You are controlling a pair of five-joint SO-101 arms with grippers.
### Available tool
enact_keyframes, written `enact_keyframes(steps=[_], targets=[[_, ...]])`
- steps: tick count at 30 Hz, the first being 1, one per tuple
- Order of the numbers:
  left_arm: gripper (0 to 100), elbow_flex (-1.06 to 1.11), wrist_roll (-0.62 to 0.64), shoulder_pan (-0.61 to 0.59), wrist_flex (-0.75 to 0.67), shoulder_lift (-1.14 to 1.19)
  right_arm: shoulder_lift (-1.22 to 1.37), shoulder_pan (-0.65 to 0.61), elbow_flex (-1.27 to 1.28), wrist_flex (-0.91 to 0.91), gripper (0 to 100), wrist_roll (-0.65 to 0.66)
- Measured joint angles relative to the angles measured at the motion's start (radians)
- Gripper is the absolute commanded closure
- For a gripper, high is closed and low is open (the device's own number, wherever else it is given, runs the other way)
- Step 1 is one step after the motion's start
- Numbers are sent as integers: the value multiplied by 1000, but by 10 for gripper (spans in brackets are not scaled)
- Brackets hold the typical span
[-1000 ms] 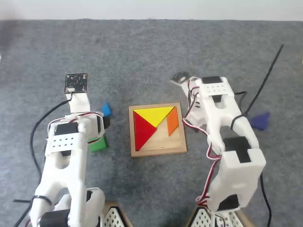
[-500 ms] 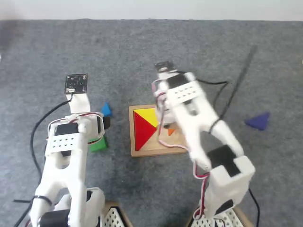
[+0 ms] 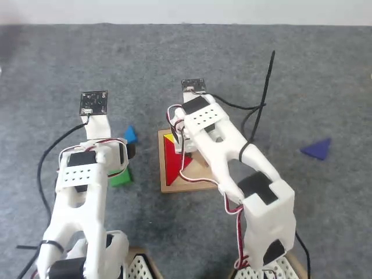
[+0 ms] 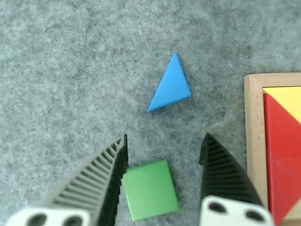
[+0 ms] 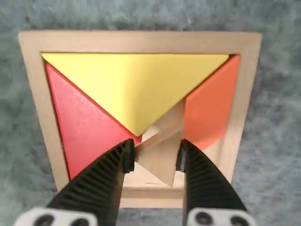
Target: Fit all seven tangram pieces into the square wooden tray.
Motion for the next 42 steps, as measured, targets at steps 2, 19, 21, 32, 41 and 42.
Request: enact_keyframes(steps=[2,19,21,32,41,42], targets=[[754,0,0,0,0,0,15,-3,-6,0,686,0],[754,0,0,0,0,0,31,23,-278,370,585,101],[754,0,0,0,0,0,29,103,-328,404,682,152],[754,0,0,0,0,0,-236,471,-29,239,745,480],[686,-186,-29,-69,193,14,-701,594,681,-219,745,512],[687,-204,-48,-52,232,34,-750,592,786,-273,745,512]])
